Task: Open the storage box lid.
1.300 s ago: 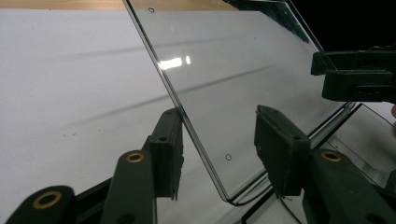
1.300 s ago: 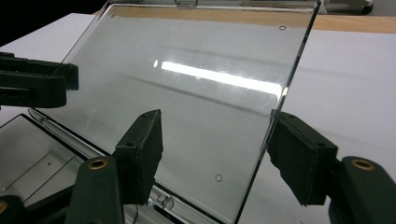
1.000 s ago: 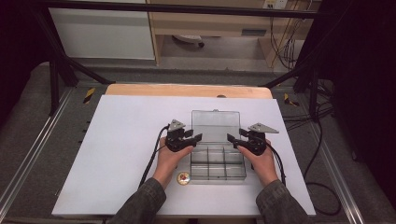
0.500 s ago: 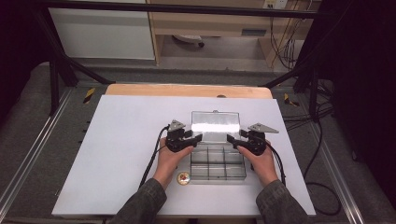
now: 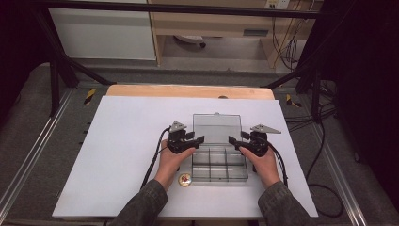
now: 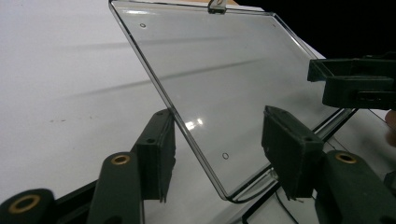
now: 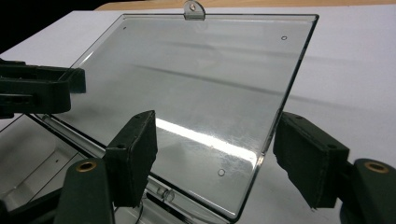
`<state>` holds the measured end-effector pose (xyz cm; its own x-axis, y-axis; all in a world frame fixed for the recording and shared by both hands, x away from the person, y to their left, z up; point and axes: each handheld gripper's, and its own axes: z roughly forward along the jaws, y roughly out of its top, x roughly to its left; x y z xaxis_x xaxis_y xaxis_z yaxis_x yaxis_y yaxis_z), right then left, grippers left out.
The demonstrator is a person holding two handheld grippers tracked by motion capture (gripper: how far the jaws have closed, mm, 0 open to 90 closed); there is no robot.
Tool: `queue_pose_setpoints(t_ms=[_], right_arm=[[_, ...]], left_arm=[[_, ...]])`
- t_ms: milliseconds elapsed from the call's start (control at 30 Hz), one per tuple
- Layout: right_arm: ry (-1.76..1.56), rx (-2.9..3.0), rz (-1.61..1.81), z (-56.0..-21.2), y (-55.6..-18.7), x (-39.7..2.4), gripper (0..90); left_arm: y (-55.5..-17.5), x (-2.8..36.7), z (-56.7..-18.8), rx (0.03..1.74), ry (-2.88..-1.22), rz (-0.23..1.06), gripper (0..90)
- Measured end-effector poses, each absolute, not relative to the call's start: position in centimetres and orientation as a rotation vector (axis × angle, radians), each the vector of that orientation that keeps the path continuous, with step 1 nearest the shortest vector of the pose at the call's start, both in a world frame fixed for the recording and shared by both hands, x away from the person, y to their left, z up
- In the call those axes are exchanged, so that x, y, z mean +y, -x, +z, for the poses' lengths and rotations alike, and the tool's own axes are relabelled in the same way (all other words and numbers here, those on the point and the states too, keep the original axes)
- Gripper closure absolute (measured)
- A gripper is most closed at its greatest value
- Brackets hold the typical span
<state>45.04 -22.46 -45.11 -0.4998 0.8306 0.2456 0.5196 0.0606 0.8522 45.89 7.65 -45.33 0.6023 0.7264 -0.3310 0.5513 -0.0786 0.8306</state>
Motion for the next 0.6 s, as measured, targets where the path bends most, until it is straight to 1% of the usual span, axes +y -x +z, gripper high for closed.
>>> queue_pose_setpoints(t_ms=[200, 267, 367, 433, 600], right_arm=[[-1.386, 2.039, 1.411, -45.2, -45.1, -22.6, 28.1], [-1.382, 2.044, 1.398, -45.2, -45.1, -22.5, 25.8], [-1.358, 2.043, 1.379, -44.9, -44.8, -22.5, 21.9], [-1.342, 2.029, 1.389, -44.4, -44.6, -22.6, 19.6], [-1.293, 2.007, 1.356, -43.3, -43.5, -22.7, 13.2]], left_arm=[[-46.0, 7.7, -45.5, 1.070, -1.748, 0.173, 39.8], [-46.1, 7.8, -45.5, 1.085, -1.745, 0.159, 38.8], [-45.8, 8.3, -45.0, 1.083, -1.767, 0.249, 35.7], [-45.5, 8.7, -44.4, 1.080, -1.773, 0.279, 31.2], [-44.0, 10.0, -42.7, 1.021, -1.779, 0.385, 25.6]])
